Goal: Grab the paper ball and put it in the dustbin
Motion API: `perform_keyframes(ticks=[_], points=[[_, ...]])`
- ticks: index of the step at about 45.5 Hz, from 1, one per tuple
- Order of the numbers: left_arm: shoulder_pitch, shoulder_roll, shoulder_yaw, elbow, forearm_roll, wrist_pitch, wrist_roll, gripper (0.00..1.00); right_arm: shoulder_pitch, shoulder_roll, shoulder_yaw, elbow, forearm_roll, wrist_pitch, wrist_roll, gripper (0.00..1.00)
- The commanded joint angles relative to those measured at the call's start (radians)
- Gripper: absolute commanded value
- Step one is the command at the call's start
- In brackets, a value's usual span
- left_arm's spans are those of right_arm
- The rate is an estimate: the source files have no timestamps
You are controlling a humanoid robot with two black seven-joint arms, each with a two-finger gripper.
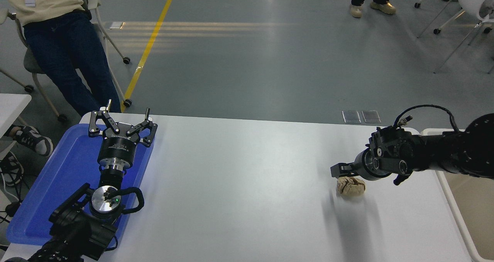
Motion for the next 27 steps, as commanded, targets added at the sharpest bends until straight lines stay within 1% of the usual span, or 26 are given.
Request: perform_keyframes(ticks=[1,14,21,23,24,27], points=[[0.000,0.000,0.000,0.000,0.000,0.000,0.000,1.00,-0.058,0.010,0.014,-0.050,-0.006,-0.028,0.000,1.00],[0.000,0.000,0.000,0.000,0.000,0.000,0.000,1.00,-0.093,0.019,0.017,-0.057,-0.025,-0.054,-0.001,1.00],[0.000,0.000,0.000,0.000,0.000,0.000,0.000,1.00,-0.106,0.020,0.017,-0.074,-0.025,-0.055,0.000,0.96],[0.000,0.000,0.000,0.000,0.000,0.000,0.000,1.00,-0.107,0.020,0.019,-0.075,-0.025,-0.055,0.000,0.94],[0.000,0.000,0.000,0.000,0.000,0.000,0.000,1.00,-0.107,0.022,0.022,-0.075,-0.025,-0.057,0.000,0.90],[0.000,0.000,0.000,0.000,0.000,0.000,0.000,1.00,-0.109,0.023,0.030,-0.075,-0.025,-0.060,0.002,0.76]])
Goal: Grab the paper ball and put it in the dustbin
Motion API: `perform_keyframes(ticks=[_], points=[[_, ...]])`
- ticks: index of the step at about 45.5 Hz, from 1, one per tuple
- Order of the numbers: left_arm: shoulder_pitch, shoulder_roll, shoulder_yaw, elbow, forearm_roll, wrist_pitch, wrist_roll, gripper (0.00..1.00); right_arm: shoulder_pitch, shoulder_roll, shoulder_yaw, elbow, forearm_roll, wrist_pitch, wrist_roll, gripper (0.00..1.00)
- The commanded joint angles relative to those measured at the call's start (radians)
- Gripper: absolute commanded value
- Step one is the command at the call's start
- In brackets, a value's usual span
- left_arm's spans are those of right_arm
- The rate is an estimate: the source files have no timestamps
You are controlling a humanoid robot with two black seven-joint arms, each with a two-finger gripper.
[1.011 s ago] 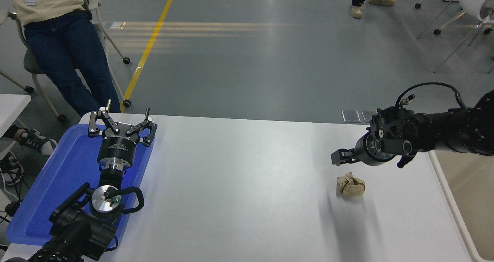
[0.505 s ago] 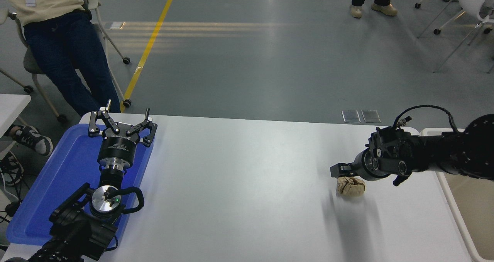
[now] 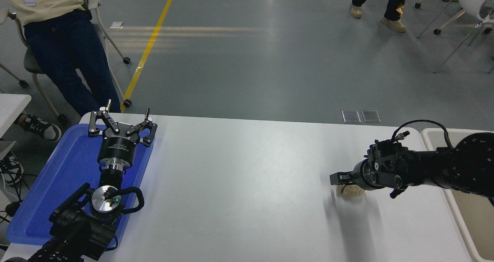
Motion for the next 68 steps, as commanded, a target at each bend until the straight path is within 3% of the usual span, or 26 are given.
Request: perform_keyframes(ticks=[1,6,10,14,17,19,40,59,68], points=[[0.000,0.000,0.000,0.000,0.000,0.000,0.000,1.00,-0.018,0.006,0.017,-0.012,-0.004,-0.011,0.002,0.72],[0.001,0.000,0.000,0.000,0.000,0.000,0.000,1.00,-0.033,0.009,0.032,-0.012,-0.008,-0.028,0.001,0.54],[0.000,0.000,0.000,0.000,0.000,0.000,0.000,1.00,-0.036,0.010,0.034,-0.012,-0.019,-0.039,0.001,0.46],[0.000,0.000,0.000,0.000,0.000,0.000,0.000,1.00,-0.042,0.015,0.034,-0.013,-0.020,-0.041,0.001,0.25],[0.000,0.000,0.000,0.000,0.000,0.000,0.000,1.00,-0.041,0.015,0.034,-0.013,-0.020,-0.041,0.002,0.17],[0.001,0.000,0.000,0.000,0.000,0.000,0.000,1.00,-0.041,0.015,0.034,-0.013,-0.020,-0.042,0.002,0.00],[0.000,0.000,0.000,0.000,0.000,0.000,0.000,1.00,0.108,-0.037,0.020,0.071,-0.014,-0.022,0.002,0.00],[0.000,0.000,0.000,0.000,0.000,0.000,0.000,1.00,0.582,-0.187,-0.123,0.490,-0.013,0.012,0.004,0.00],[0.001,0.000,0.000,0.000,0.000,0.000,0.000,1.00,0.783,-0.204,-0.190,0.637,-0.010,0.048,0.004,0.00]])
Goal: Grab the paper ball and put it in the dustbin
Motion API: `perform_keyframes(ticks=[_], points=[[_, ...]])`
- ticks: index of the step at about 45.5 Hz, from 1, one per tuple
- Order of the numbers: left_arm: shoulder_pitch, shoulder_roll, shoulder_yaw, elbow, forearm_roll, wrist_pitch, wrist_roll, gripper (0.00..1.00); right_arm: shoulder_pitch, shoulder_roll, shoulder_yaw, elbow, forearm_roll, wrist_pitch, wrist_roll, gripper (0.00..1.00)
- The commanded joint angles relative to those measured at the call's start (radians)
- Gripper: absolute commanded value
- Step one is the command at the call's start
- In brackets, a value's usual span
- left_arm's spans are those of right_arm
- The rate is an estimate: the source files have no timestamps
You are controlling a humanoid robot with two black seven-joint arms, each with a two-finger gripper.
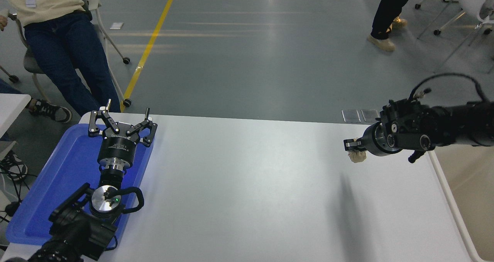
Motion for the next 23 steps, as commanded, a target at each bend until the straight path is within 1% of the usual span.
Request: perform_keyframes(ticks=[1,16,23], points=[[0.000,0.000,0.000,0.000,0.000,0.000,0.000,1.00,0.269,-0.040,-0.086,0.205,0.005,0.036,0.000,0.00],[0.002,0.002,0.000,0.000,0.000,0.000,0.000,1.00,0.466,-0.055,-0.104,0.329,0.018,0.123,0.003,0.00],[0.002,0.002,0.000,0.000,0.000,0.000,0.000,1.00,0.525,-0.060,-0.104,0.346,0.018,0.162,0.002,0.00]])
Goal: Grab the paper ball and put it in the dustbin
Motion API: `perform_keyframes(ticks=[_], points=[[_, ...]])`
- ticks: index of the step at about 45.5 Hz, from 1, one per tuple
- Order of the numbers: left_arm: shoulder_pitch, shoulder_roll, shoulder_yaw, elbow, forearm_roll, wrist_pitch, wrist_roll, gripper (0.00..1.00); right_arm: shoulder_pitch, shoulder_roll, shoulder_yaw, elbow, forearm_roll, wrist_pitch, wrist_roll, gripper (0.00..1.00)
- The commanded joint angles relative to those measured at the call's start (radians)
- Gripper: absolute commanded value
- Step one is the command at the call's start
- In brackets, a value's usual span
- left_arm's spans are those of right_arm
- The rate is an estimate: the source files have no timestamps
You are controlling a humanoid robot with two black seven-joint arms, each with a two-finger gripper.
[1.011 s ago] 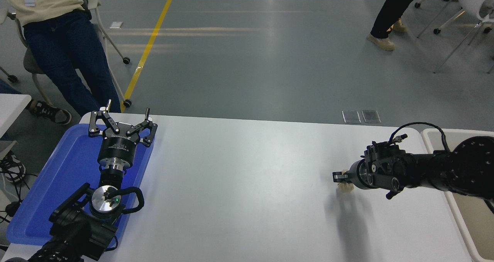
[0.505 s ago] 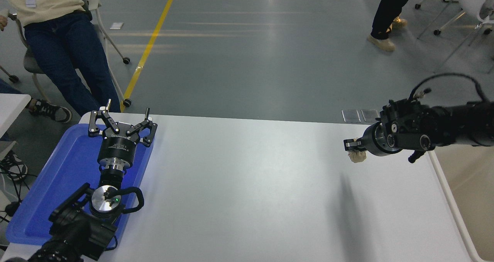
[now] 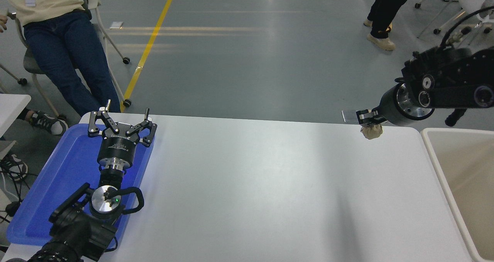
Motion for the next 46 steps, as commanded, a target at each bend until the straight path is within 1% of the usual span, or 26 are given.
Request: perform_keyframes(ticks=[1,15,28,33,40,46], points=[[0.000,0.000,0.000,0.000,0.000,0.000,0.000,1.00,0.126,-0.014,-0.011,0.064,0.002,0.059,-0.001,0.00],[0.000,0.000,0.000,0.000,-0.002,0.002,0.000,1.00,0.165,-0.017,-0.007,0.067,0.002,0.117,-0.001,0.00],[0.000,0.000,0.000,0.000,-0.002,0.000,0.000,1.00,0.160,-0.044,-0.019,0.050,0.002,0.147,-0.001,0.00],[0.000,0.000,0.000,0.000,-0.002,0.000,0.000,1.00,0.154,-0.093,-0.025,0.048,-0.018,0.182,-0.002,0.00],[0.000,0.000,0.000,0.000,0.000,0.000,0.000,1.00,0.125,-0.164,-0.031,0.039,-0.063,0.183,-0.007,0.00],[0.000,0.000,0.000,0.000,0.000,0.000,0.000,1.00,0.065,-0.236,-0.031,-0.036,-0.093,0.199,-0.008,0.00]])
